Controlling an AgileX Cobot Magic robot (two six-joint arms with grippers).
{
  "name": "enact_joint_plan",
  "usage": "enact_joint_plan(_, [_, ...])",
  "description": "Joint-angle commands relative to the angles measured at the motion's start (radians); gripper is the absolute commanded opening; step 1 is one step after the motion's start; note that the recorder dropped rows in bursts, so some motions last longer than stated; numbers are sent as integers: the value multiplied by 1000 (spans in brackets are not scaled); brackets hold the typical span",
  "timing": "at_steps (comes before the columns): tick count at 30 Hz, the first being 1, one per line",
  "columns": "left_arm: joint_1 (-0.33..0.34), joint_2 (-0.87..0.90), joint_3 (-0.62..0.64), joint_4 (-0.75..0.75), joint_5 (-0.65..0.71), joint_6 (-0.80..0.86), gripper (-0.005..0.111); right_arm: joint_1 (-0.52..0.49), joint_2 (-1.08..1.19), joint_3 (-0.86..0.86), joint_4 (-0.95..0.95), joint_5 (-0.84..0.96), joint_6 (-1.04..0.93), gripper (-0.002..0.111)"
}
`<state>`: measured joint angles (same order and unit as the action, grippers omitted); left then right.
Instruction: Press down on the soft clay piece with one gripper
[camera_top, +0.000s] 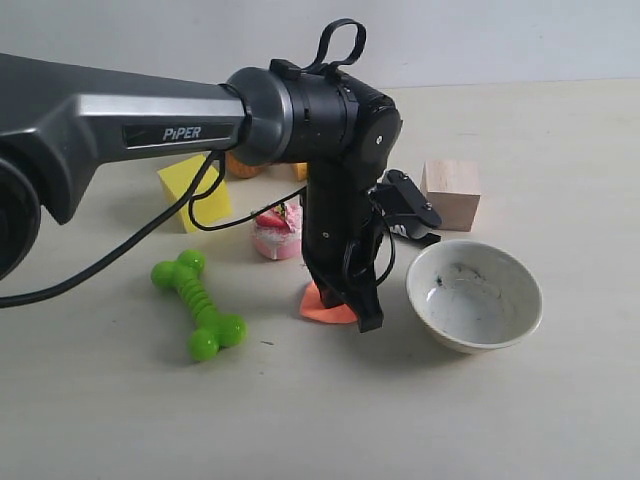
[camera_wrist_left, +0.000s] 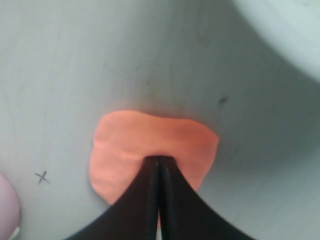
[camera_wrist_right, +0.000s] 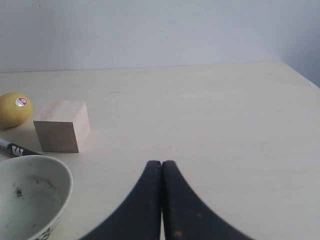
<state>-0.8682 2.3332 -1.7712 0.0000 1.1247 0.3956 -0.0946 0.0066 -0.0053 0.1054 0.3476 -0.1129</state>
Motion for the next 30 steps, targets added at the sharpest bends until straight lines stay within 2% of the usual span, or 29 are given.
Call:
enact_joint_plan(1, [11, 52, 18, -26, -32, -55, 0, 2, -7, 5, -1, -14, -6, 0])
enact_joint_plan(3, [13, 52, 18, -26, -29, -57, 1, 2, -7, 5, -1, -14, -6, 0])
enact_joint_plan(5, [20, 52, 18, -26, -26, -57, 7, 2, -7, 5, -1, -14, -6, 0])
enact_joint_plan(10, [20, 52, 18, -26, -28, -62, 36, 2, -7, 5, -1, -14, -6, 0])
enact_joint_plan(13, [20, 52, 18, -26, -30, -62, 49, 2, -7, 5, -1, -14, -6, 0])
enact_joint_plan(15, [20, 52, 15, -26, -30, -62, 54, 2, -7, 5, -1, -14, -6, 0])
enact_joint_plan(21, [20, 52, 15, -26, -30, -65, 61, 2, -7, 5, -1, -14, -6, 0])
enact_joint_plan(30, [20, 52, 15, -28, -26, -65, 61, 2, -7, 5, -1, -14, -6, 0])
